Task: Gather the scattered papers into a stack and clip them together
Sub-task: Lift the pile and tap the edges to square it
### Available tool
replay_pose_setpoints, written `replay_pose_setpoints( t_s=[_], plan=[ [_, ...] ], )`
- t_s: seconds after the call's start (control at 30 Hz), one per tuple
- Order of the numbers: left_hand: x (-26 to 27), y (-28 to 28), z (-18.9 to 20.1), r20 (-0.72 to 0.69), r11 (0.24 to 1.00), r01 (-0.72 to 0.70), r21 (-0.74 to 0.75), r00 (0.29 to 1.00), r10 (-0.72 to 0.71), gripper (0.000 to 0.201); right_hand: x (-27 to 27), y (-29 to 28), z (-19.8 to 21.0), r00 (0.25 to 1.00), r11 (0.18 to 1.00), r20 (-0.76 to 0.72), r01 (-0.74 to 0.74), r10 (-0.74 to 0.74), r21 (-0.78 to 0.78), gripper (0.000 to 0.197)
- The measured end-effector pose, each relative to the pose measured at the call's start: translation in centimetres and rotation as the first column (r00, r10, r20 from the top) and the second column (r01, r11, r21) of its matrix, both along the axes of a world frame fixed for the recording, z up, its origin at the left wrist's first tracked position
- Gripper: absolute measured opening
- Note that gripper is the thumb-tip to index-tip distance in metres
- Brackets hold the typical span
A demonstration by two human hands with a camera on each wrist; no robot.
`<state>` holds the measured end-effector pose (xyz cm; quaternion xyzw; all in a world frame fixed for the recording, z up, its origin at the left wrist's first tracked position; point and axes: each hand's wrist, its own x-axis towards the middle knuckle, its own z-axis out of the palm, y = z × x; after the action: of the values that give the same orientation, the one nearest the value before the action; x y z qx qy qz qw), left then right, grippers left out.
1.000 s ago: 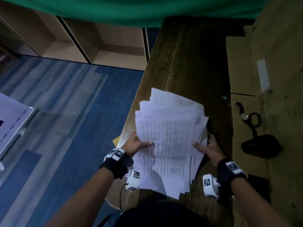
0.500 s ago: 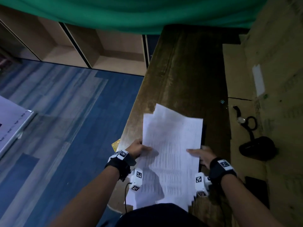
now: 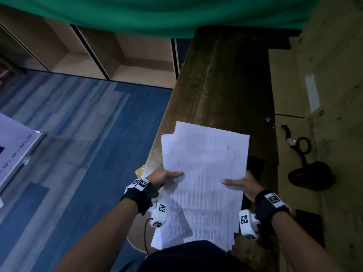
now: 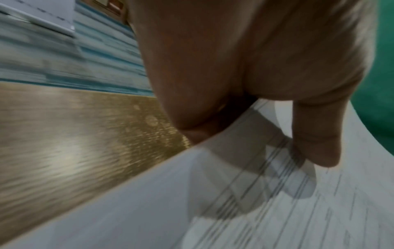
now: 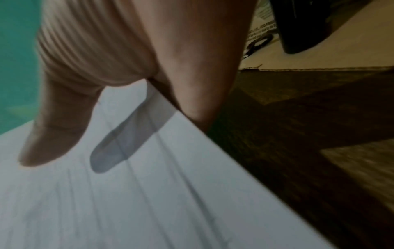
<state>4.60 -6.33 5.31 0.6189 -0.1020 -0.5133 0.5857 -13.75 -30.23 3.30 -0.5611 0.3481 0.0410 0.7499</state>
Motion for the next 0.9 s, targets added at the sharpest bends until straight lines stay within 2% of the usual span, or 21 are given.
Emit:
replay_pose_setpoints(
  t_s=[0.1,0.23,0.27,0.3,0.33,0.37,0.4,0.47,0.57,0.63,0.67,0.73,0.77,0.8,0.83,0.87,0.9],
  plan=[
    [0.2,-1.1,0.9,0.082,0.996,-0.053,0.078,0.996,0.047,0.033,1.5,0.0,2.1,0.996,1.0,0.086,0.021,-0.021,0.009,0.068],
    [1.2,-3.3,3.7,0.204,0.959,-0.284,0.002,0.939,0.277,0.012,3.8,-0.3,6.3,0.97,0.994,0.227,0.094,-0.081,-0.048,0.06],
    [1.6,-3.8,4.9,0.251,0.948,-0.315,-0.045,0.915,0.316,0.014,4.3,-0.7,7.7,0.958,0.992,0.27,0.113,-0.093,-0.057,0.057],
    [2.1,-4.2,6.0,0.284,0.936,-0.341,-0.094,0.891,0.353,0.026,4.8,-1.3,9.3,0.944,0.99,0.313,0.129,-0.105,-0.056,0.054],
    [2.6,-4.7,7.1,0.303,0.927,-0.35,-0.136,0.876,0.375,0.027,5.3,-2.0,10.7,0.928,0.989,0.355,0.14,-0.113,-0.049,0.053],
    [3.1,-5.0,8.2,0.3,0.912,-0.36,-0.197,0.864,0.405,0.013,5.6,-2.7,12.0,0.912,0.989,0.397,0.137,-0.105,-0.054,0.055],
    [3.4,-5.2,9.6,0.299,0.897,-0.369,-0.244,0.851,0.431,0.009,5.8,-3.3,12.9,0.902,0.988,0.424,0.131,-0.084,-0.083,0.061],
    [3.8,-5.6,12.1,0.262,0.862,-0.37,-0.347,0.844,0.468,0.019,6.0,-3.9,14.2,0.911,0.973,0.41,0.129,-0.041,-0.19,0.067],
    [3.4,-6.5,14.5,0.24,0.824,-0.365,-0.434,0.835,0.496,0.021,6.1,-4.2,15.0,0.907,0.929,0.421,0.175,-0.023,-0.326,0.053],
    [2.9,-6.2,15.0,0.251,0.816,-0.338,-0.468,0.835,0.49,0.02,6.0,-4.0,15.3,0.887,0.913,0.45,0.262,-0.101,-0.313,0.054],
    [2.6,-6.1,15.1,0.257,0.817,-0.324,-0.477,0.838,0.482,0.027,5.9,-3.8,15.3,0.869,0.905,0.482,0.289,-0.112,-0.311,0.051],
    [2.1,-5.7,13.9,0.29,0.867,-0.291,-0.404,0.858,0.423,0.059,5.4,-3.0,14.3,0.86,0.897,0.507,0.268,-0.059,-0.351,0.033],
    [1.6,-6.2,12.4,0.347,0.909,-0.303,-0.285,0.852,0.393,0.068,5.2,-2.6,13.2,0.872,0.894,0.487,0.251,-0.042,-0.372,0.029],
    [0.6,-6.8,11.7,0.473,0.947,-0.313,-0.078,0.824,0.311,0.07,5.0,-2.4,12.0,0.892,0.892,0.45,0.232,-0.036,-0.389,0.032],
    [-0.6,-6.9,11.5,0.637,0.92,-0.352,0.172,0.752,0.169,0.067,4.8,-2.2,10.9,0.912,0.891,0.406,0.224,-0.05,-0.395,0.036],
    [-0.9,-6.8,10.7,0.729,0.847,-0.427,0.316,0.681,0.072,0.057,4.6,-2.1,9.8,0.926,0.891,0.372,0.219,-0.063,-0.397,0.039],
    [-0.4,-6.5,9.7,0.748,0.903,-0.371,0.219,0.658,0.088,0.047,4.5,-2.0,8.9,0.939,0.89,0.339,0.208,-0.065,-0.406,0.036]
  ],
)
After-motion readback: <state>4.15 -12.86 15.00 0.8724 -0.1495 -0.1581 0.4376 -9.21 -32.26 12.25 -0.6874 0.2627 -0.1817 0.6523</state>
